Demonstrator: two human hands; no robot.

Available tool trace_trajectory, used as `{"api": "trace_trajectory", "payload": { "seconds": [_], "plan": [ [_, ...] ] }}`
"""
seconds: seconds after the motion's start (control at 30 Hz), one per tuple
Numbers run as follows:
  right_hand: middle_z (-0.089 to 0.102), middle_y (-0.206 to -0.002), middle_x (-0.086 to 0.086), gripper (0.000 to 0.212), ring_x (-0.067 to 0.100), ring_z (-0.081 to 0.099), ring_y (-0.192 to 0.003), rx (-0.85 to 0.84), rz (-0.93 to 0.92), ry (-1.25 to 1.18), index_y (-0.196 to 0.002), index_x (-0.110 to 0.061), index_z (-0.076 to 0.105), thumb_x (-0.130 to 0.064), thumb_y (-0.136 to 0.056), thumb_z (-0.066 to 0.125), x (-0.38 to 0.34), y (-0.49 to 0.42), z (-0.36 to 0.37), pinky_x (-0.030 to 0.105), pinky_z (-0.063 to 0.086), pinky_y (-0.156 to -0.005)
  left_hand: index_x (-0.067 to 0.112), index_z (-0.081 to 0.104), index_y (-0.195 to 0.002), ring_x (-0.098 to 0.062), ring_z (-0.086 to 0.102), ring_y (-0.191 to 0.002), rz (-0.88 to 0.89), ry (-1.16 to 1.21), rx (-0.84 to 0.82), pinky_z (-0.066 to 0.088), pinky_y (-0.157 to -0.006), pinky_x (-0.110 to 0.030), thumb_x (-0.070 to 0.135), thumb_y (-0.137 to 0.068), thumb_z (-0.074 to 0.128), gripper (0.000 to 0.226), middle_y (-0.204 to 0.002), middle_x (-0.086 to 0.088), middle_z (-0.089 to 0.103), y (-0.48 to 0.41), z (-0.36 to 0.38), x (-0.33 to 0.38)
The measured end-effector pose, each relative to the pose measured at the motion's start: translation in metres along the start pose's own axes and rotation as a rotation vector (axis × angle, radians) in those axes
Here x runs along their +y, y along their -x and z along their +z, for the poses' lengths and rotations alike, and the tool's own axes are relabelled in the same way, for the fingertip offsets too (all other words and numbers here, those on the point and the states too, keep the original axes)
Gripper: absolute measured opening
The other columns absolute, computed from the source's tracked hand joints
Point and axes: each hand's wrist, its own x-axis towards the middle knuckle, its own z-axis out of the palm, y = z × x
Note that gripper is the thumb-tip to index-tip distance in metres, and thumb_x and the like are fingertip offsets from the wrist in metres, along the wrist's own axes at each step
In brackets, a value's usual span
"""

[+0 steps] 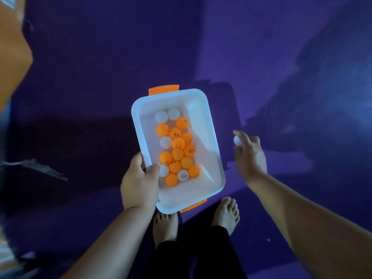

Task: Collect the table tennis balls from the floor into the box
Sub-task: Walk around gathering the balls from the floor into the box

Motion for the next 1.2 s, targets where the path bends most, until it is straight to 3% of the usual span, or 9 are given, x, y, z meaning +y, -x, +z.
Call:
{"api": "trace_trajectory", "payload": {
  "seconds": [0.13, 0.23, 0.3, 0.43, 0.6, 0.73, 0.83, 0.97, 1.2],
  "plan": [
    [0.064, -0.093, -0.005, 0.053, 0.01, 0.053, -0.073, 0.16, -0.258, -0.18, -0.126, -0.025, 0.051, -0.052, -0.08, 0.048, -0.045, 0.038, -0.07, 0.025, 0.038, -0.065, 0.023, 0.055, -0.086, -0.02, 0.06, -0.073, 0.029, -0.036, -0.015, 0.048, -0.064, -0.038, 0.023, -0.085, 0.053, 0.003, -0.075, 0.004, 0.061, 0.032, -0.006, 0.044],
    [0.058, -0.075, -0.007, 0.063, 0.014, 0.053, -0.06, 0.091, -0.481, -0.149, -0.127, -0.018, 0.05, -0.057, -0.079, 0.045, -0.077, 0.063, -0.126, 0.028, 0.046, -0.057, 0.016, 0.054, -0.088, -0.024, 0.058, -0.073, 0.086, -0.076, -0.033, 0.046, -0.064, -0.038, 0.024, -0.086, 0.054, 0.008, -0.075, -0.002, 0.06, 0.061, -0.015, 0.088],
    [0.057, -0.076, -0.009, 0.062, 0.012, 0.051, -0.057, 0.099, -0.555, -0.071, -0.131, -0.019, 0.046, -0.056, -0.081, 0.048, -0.092, 0.075, -0.167, 0.027, 0.045, -0.055, 0.012, 0.053, -0.088, -0.025, 0.058, -0.073, 0.146, -0.087, -0.05, 0.044, -0.06, -0.036, 0.023, -0.087, 0.055, 0.011, -0.077, -0.005, 0.06, 0.082, -0.027, 0.122],
    [0.056, -0.084, -0.013, 0.037, 0.011, 0.051, -0.064, 0.234, -0.396, -0.119, -0.122, -0.023, 0.053, -0.035, -0.087, 0.055, -0.112, 0.103, -0.265, 0.026, 0.041, -0.061, 0.016, 0.057, -0.09, -0.02, 0.06, -0.071, 0.242, -0.112, -0.077, 0.047, -0.061, -0.038, 0.025, -0.087, 0.056, 0.01, -0.077, -0.002, 0.063, 0.136, -0.068, 0.192],
    [0.063, -0.076, -0.009, 0.02, 0.011, 0.058, -0.07, 0.198, -0.245, -0.231, -0.109, -0.025, 0.06, -0.019, -0.092, 0.052, -0.135, 0.159, -0.388, 0.027, 0.046, -0.061, 0.029, 0.055, -0.089, -0.008, 0.06, -0.07, 0.342, -0.12, -0.108, 0.047, -0.058, -0.029, 0.029, -0.089, 0.056, 0.001, -0.077, 0.007, 0.064, 0.217, -0.13, 0.273],
    [0.067, -0.083, -0.011, 0.019, 0.007, 0.059, -0.074, 0.174, -0.279, -0.244, -0.104, -0.026, 0.063, -0.019, -0.093, 0.05, -0.155, 0.199, -0.465, 0.023, 0.046, -0.062, 0.026, 0.055, -0.085, -0.01, 0.06, -0.064, 0.38, -0.143, -0.119, 0.045, -0.052, -0.028, 0.03, -0.089, 0.056, 0.006, -0.072, 0.005, 0.063, 0.276, -0.173, 0.323],
    [0.066, -0.079, -0.013, 0.018, 0.005, 0.06, -0.07, 0.188, -0.324, -0.278, -0.097, -0.026, 0.065, -0.015, -0.093, 0.052, -0.172, 0.219, -0.512, 0.017, 0.043, -0.059, 0.027, 0.057, -0.085, -0.011, 0.063, -0.065, 0.403, -0.137, -0.137, 0.053, -0.061, -0.035, 0.031, -0.088, 0.057, 0.005, -0.073, 0.005, 0.066, 0.305, -0.194, 0.354],
    [0.066, -0.07, -0.011, 0.017, 0.007, 0.061, -0.066, 0.259, -0.407, -0.299, -0.088, -0.022, 0.067, -0.009, -0.089, 0.056, -0.196, 0.227, -0.56, 0.016, 0.044, -0.051, 0.025, 0.057, -0.087, -0.009, 0.063, -0.071, 0.42, -0.141, -0.143, 0.051, -0.063, -0.03, 0.03, -0.089, 0.056, 0.005, -0.079, 0.005, 0.066, 0.324, -0.212, 0.391],
    [0.064, -0.077, -0.017, 0.017, 0.002, 0.06, -0.071, 0.158, -0.405, -0.144, -0.096, -0.032, 0.063, -0.02, -0.093, 0.052, -0.266, 0.191, -0.622, 0.014, 0.044, -0.058, 0.021, 0.057, -0.083, -0.011, 0.062, -0.073, 0.363, -0.118, -0.171, 0.048, -0.065, -0.029, 0.028, -0.087, 0.055, 0.009, -0.078, 0.003, 0.065, 0.305, -0.239, 0.464]
  ]
}}
